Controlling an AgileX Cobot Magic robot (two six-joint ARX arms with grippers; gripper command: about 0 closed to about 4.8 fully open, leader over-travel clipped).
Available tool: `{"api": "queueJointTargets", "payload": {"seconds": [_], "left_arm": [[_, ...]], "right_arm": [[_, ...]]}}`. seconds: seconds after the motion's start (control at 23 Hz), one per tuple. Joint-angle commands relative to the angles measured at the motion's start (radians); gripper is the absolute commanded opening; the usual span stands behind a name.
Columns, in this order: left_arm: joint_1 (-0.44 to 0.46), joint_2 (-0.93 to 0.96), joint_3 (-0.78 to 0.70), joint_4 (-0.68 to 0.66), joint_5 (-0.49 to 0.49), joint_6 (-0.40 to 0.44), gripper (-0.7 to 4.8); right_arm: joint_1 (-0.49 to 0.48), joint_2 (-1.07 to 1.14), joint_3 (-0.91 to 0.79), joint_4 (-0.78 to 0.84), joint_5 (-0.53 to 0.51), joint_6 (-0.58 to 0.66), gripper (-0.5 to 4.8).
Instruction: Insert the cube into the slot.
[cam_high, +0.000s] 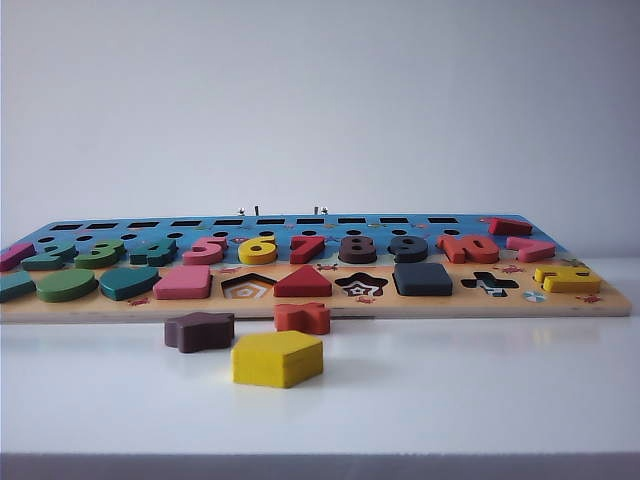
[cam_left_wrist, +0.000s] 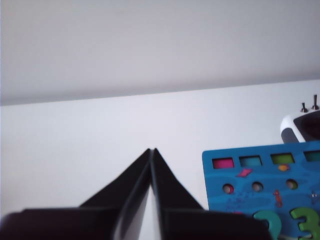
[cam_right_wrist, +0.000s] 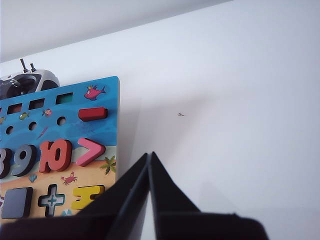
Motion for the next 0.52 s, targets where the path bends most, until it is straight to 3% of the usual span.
{"api": "queueJointTargets", "payload": {"seconds": [0.04, 0.52], "left_arm": [[0.001, -0.081, -0.07, 0.015, -0.003, 0.013, 0.17], [0.001, -0.309, -0.308, 0.016, -0.071, 0.016, 0.17]], "right_arm": [[-0.009, -0.015, -0.012, 0.012, 0.003, -0.004, -0.05], [-0.01, -0.07, -0.106, 0.029, 0.031, 0.005, -0.02]]}}
